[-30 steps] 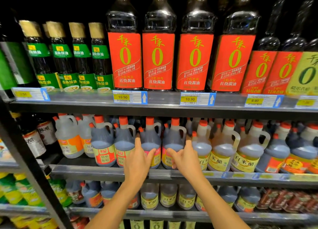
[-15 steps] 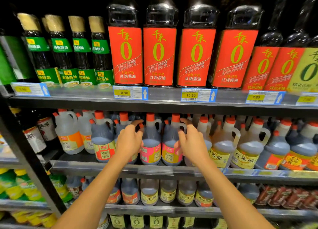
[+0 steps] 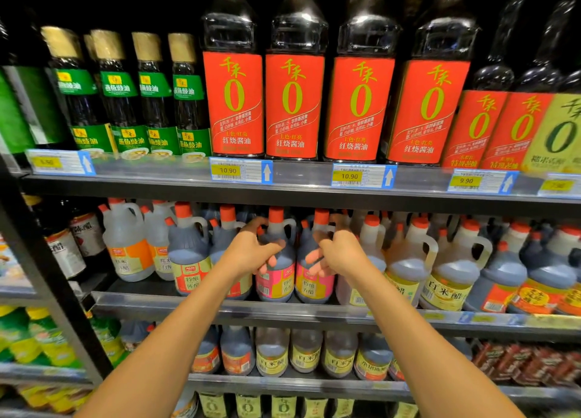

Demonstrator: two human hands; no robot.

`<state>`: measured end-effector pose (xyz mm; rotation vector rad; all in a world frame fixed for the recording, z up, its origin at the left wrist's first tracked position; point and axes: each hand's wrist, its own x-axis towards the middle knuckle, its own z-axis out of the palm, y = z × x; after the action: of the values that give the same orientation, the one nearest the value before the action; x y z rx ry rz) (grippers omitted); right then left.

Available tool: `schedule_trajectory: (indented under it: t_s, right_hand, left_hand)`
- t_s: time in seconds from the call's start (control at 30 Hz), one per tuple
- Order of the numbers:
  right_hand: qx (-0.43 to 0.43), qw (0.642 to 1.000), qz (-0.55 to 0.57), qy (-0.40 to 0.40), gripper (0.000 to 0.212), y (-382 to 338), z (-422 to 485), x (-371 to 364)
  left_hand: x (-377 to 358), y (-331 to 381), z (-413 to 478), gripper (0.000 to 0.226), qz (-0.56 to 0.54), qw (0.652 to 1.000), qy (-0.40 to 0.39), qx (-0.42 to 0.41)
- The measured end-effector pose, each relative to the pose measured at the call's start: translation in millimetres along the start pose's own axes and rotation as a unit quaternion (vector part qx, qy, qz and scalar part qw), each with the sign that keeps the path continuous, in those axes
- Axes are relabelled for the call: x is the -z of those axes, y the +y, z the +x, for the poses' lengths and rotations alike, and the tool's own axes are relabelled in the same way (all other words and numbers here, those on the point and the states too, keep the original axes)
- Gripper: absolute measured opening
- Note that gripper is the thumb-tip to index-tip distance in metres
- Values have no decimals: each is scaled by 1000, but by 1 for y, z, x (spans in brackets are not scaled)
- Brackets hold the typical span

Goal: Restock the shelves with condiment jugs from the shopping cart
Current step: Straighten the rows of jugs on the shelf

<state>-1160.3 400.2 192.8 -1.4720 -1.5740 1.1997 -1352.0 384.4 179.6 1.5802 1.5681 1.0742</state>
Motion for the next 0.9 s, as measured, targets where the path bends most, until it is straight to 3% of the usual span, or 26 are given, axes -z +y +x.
schedule_trajectory:
  t_s: [0.17,0.33,0.43,0.6,0.8,0.9]
  right_hand:
    - [-6,999,12,43,34,8,10,-11]
    - [-22,999,37,24,52,8,12,-6]
    - [-35,999,24,27,42,6,9,-6]
    - [-17,989,-133,66,20,6,3,-3]
    - [-47,995,-52,75,20,7,9,0]
    - [-40,995,-81,50,13,7,10,0]
  left_hand:
    - [-1,-1,4,34,17,1000,23,5]
    - [4,4,3,31,24,1000,-12,2]
    - [6,2,4,33,33,999,-25,-2]
    - [-1,-4,-2,40,89,995,25,-23]
    - [3,-7,1,39,78,997,12,-19]
    - [4,-2,0,41,46,999,-13,-5]
